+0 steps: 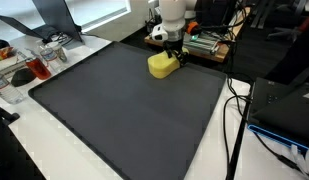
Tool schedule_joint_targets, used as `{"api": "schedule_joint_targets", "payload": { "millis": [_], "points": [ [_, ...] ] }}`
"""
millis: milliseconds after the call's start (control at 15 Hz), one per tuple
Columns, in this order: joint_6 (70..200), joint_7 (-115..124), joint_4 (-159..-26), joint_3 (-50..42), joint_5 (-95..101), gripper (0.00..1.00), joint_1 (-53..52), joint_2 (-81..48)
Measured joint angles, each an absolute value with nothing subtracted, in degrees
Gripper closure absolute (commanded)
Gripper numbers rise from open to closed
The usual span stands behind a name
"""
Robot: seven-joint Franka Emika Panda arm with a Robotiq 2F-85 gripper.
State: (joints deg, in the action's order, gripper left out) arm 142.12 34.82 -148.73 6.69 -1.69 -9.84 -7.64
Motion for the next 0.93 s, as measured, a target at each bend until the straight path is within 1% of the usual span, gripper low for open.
{"api": "schedule_joint_targets", "payload": {
  "millis": [133, 533, 600, 667, 933],
  "points": [
    [142.15, 36.27, -148.73, 6.29, -0.5, 0.55, -9.87, -8.37],
    [142.1, 40.14, -148.71, 5.0, 4.1, 0.94, -10.11, -9.72],
    [142.1, 40.82, -148.68, 5.0, 4.76, 0.98, -10.29, -9.72],
    [142.1, 41.5, -148.63, 4.99, 5.45, 1.0, -10.45, -9.71],
    [141.61, 43.33, -148.5, 4.24, 8.8, 1.0, -10.61, -9.05]
  ]
}}
